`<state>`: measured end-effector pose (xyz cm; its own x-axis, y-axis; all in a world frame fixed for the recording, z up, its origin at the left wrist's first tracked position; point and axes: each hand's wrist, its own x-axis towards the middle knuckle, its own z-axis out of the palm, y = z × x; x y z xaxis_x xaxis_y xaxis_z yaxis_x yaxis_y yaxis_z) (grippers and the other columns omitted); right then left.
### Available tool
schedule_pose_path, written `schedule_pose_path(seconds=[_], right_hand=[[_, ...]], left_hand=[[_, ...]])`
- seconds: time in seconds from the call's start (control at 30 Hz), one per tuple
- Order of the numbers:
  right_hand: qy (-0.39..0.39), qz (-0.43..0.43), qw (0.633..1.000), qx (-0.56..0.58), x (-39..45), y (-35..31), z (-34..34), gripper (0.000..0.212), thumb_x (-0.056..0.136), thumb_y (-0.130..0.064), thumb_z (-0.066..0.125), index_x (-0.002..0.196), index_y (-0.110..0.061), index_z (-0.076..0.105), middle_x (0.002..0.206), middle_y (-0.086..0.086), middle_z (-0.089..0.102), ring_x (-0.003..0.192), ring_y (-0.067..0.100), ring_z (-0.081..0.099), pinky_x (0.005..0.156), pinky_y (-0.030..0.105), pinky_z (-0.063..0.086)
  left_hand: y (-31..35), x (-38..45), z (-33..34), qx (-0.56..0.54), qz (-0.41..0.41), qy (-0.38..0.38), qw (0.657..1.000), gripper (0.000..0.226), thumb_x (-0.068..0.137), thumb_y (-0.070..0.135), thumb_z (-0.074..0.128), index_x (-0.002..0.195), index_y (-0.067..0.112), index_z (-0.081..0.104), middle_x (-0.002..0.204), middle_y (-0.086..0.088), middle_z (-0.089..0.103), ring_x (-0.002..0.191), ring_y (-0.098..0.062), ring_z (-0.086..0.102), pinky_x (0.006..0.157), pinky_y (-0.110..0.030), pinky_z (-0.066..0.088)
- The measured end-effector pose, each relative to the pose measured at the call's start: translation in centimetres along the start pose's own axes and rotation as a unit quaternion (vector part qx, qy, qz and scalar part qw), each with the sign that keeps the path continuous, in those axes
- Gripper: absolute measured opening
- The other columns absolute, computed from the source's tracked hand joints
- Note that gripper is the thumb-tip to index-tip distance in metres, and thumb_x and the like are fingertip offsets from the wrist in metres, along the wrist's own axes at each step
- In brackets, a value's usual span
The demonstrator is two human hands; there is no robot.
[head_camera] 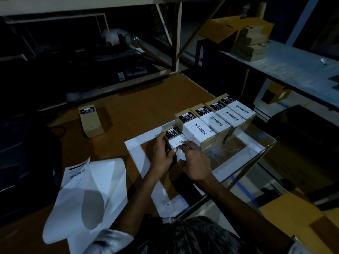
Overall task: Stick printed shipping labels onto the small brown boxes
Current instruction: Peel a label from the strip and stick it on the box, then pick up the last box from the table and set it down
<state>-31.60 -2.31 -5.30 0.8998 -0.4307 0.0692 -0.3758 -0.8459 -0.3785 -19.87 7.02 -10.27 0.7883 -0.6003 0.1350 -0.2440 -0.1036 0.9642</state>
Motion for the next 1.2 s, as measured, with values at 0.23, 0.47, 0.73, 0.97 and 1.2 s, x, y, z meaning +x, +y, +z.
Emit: schedule_pose_path(seconds=[0.23, 0.47, 0.73, 0.97, 1.2], right_hand=[[0.031, -0.004, 0.999, -0.012, 0.7, -1.8, 0.0, 0.037, 0.091, -0.026, 0.067, 0.127, -0.021, 0.061, 0.125, 0.002, 0.065, 0.113, 0.024, 0.064, 0.088, 0.04, 0.058], [0.008, -0.088, 0.995, 0.049, 2.7, -7.3, 1.4, 0.026, 0.093, -0.025, 0.064, 0.119, -0.023, 0.063, 0.113, 0.003, 0.069, 0.102, 0.024, 0.066, 0.087, 0.04, 0.056], [-0.025, -0.046, 0.973, 0.223, 9.8, -13.6, 6.4, 0.06, 0.095, -0.027, 0.067, 0.148, -0.017, 0.041, 0.136, 0.008, 0.06, 0.122, 0.028, 0.058, 0.09, 0.03, 0.047], [-0.155, 0.027, 0.924, 0.35, 17.2, -19.0, 9.0, 0.057, 0.099, -0.006, 0.058, 0.152, -0.018, 0.038, 0.147, 0.004, 0.052, 0.138, 0.021, 0.046, 0.11, 0.028, 0.038], [-0.219, 0.042, 0.892, 0.394, 21.9, -22.0, 10.6, 0.048, 0.104, -0.002, 0.045, 0.15, -0.013, 0.042, 0.151, 0.003, 0.046, 0.14, 0.021, 0.042, 0.114, 0.03, 0.037]], left_hand=[[0.0, -2.3, -4.7, 0.006, -0.034, 0.041, 0.999, 0.053, 0.094, 0.009, 0.066, 0.139, 0.029, 0.045, 0.148, 0.006, 0.047, 0.135, -0.014, 0.047, 0.107, -0.036, 0.044], [1.2, -3.2, -12.8, -0.025, -0.068, 0.116, 0.991, 0.038, 0.096, 0.013, 0.064, 0.128, 0.028, 0.051, 0.127, -0.001, 0.061, 0.114, -0.012, 0.061, 0.085, -0.019, 0.049], [1.9, -0.3, -19.9, -0.198, -0.131, 0.276, 0.931, 0.045, 0.095, 0.004, 0.063, 0.137, 0.014, 0.049, 0.122, -0.004, 0.063, 0.112, -0.02, 0.064, 0.09, -0.033, 0.056], [0.1, 6.2, -23.7, -0.069, -0.192, 0.415, 0.886, 0.06, 0.092, 0.002, 0.064, 0.145, 0.012, 0.036, 0.133, -0.006, 0.053, 0.119, -0.018, 0.053, 0.097, -0.032, 0.049], [-3.3, 10.7, -25.6, -0.002, -0.306, 0.35, 0.885, 0.035, 0.102, 0.025, 0.052, 0.127, 0.0, 0.057, 0.126, -0.02, 0.064, 0.113, -0.034, 0.062, 0.087, -0.033, 0.049]])
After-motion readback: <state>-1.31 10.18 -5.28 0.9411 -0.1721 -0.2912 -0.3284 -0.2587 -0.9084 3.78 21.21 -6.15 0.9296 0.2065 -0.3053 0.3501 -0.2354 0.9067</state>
